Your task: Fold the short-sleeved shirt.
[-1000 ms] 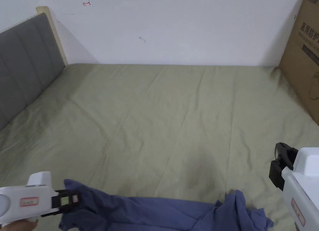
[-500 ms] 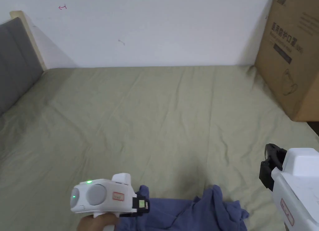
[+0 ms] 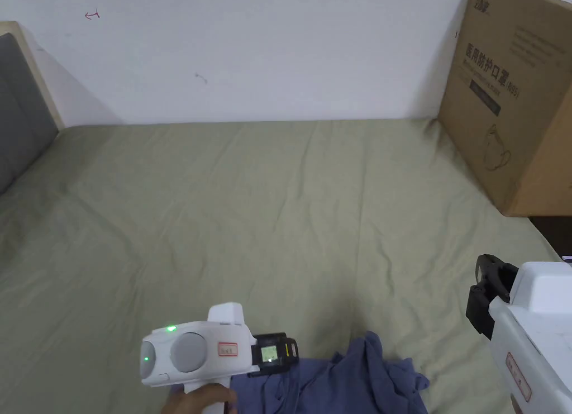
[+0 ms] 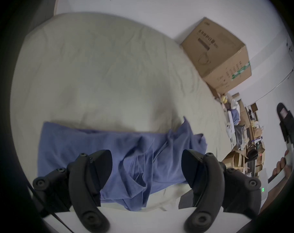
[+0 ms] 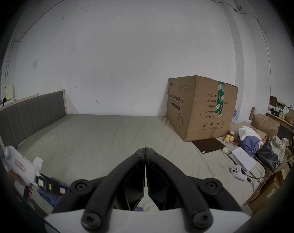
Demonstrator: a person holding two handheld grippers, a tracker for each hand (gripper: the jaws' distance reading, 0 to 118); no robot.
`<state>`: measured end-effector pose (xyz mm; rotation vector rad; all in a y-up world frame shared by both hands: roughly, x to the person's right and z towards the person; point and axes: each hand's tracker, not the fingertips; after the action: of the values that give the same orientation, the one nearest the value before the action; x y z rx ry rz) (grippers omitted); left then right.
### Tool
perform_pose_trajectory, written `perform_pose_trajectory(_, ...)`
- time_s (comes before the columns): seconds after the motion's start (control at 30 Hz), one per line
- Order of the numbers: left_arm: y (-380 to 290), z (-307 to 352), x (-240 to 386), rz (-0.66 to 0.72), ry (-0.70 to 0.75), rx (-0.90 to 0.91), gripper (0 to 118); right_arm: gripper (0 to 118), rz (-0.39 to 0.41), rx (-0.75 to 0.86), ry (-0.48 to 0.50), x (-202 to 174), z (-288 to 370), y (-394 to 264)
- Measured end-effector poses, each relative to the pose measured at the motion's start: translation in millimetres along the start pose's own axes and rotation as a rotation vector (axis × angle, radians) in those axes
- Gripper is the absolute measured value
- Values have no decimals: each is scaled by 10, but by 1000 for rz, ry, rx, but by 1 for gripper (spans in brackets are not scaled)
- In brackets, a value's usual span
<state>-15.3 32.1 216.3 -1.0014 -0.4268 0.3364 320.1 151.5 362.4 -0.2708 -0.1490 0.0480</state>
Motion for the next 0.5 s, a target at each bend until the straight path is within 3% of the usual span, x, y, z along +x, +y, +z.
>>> perform_pose_trajectory(0.27,29,741,-119,-159,195,336,85,0,6,29,18,-52,9,110)
perform_pose_trajectory(0.3,-5,779,-163,-168,210,376,78,0,5,31,19,-59,9,119)
perform_pose_trajectory(0.4,-101,789,-288,-206,210,389,20,0,5,35,24,-78,7,127)
perform_pose_trajectory(0.43,-124,773,-324,-211,204,382,6,0,6,36,25,-84,7,127)
perform_pose_trajectory(0.5,-215,687,-429,-211,211,386,0,0,7,34,29,-98,5,126)
